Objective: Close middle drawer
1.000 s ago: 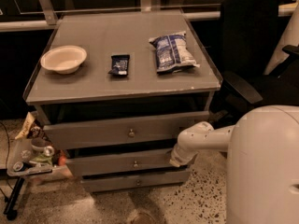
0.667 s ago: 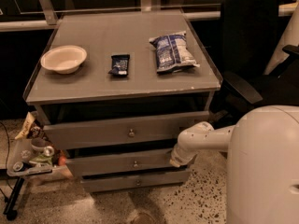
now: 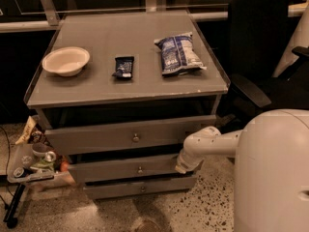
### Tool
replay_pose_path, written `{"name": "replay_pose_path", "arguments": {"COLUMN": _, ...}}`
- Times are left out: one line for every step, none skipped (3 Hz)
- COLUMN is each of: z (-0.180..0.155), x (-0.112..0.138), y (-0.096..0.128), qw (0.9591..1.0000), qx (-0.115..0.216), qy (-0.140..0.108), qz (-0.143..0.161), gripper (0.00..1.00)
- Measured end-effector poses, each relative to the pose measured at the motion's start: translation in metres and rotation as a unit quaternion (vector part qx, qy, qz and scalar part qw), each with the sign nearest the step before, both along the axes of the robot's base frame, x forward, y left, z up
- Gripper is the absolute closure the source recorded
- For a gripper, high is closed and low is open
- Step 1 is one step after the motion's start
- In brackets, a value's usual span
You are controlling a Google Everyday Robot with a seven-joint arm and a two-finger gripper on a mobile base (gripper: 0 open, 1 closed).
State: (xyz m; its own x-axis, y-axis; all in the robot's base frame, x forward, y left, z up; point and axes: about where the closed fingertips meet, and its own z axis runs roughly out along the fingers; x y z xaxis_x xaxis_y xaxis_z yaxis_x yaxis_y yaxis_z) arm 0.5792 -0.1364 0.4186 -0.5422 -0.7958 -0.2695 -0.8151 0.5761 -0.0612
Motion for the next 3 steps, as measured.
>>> {"name": "replay_pose_path", "arguments": {"z": 0.0000, "x": 0.0000, "y": 0.0000, "qw": 1.0000, "qx": 0.000, "qy": 0.000, "qz": 0.000, "gripper": 0.12}}
{"name": "replay_pose_path", "arguments": {"z": -0.0001, "x": 0.0000, "y": 0.0000, "qw": 1.0000, "qx": 0.000, "qy": 0.000, "qz": 0.000, "gripper": 0.00}}
{"name": "replay_pose_path", "arguments": {"z": -0.0001, "x": -0.0001, "y": 0.0000, "qw": 1.0000, "qx": 0.000, "qy": 0.000, "qz": 0.000, "gripper": 0.00}}
